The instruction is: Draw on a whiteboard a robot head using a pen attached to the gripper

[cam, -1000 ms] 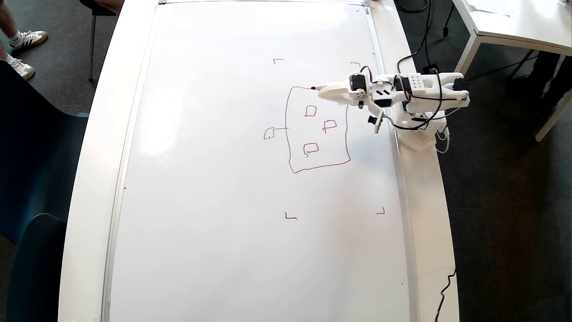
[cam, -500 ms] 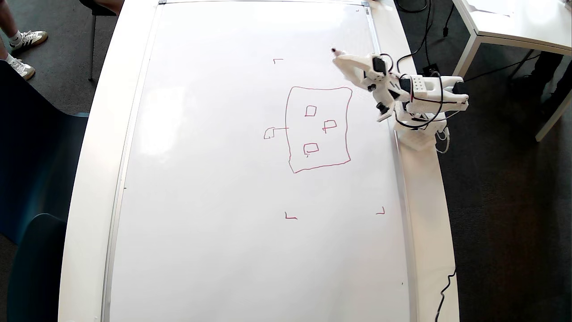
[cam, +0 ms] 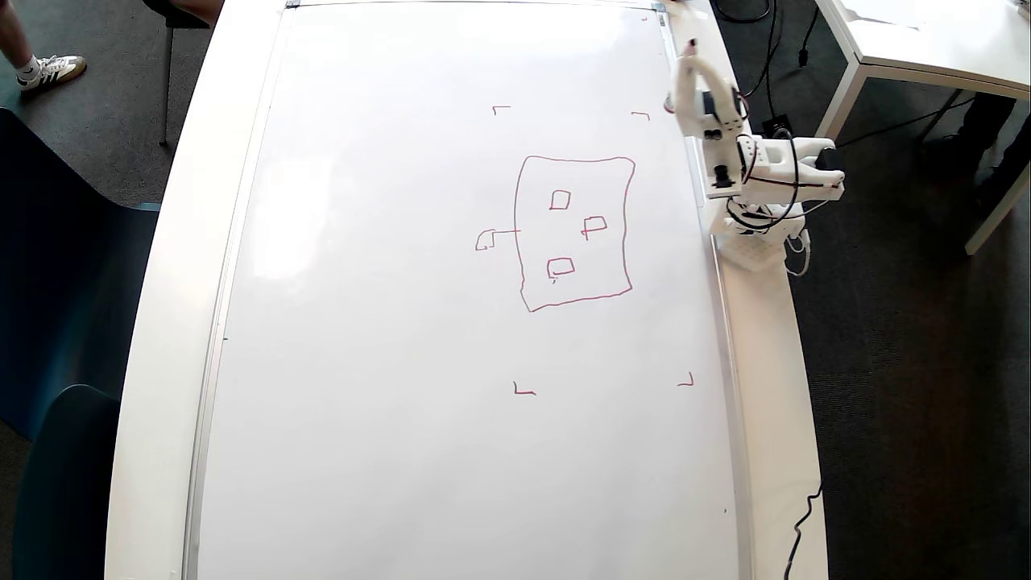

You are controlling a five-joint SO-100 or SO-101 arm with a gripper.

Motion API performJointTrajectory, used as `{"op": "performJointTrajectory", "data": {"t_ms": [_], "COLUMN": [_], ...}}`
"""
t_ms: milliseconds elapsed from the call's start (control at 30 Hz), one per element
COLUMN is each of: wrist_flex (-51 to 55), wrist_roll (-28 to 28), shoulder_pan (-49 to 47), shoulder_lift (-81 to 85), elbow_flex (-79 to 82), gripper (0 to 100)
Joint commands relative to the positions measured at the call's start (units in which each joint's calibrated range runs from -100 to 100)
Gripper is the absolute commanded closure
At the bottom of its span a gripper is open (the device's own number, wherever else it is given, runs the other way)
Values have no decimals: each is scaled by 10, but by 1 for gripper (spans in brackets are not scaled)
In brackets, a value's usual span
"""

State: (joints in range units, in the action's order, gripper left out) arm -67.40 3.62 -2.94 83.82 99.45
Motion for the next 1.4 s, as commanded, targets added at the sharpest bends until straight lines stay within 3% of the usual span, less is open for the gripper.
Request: {"op": "performJointTrajectory", "data": {"t_ms": [0,300,567,900,1367], "wrist_flex": [-80,-270,-324,-323,-323], "wrist_roll": [0,1,3,1,1], "shoulder_pan": [3,3,3,0,0], "shoulder_lift": [-1,0,5,146,151], "elbow_flex": [5,5,5,-1,-1], "gripper": [99,99,99,99,99]}}
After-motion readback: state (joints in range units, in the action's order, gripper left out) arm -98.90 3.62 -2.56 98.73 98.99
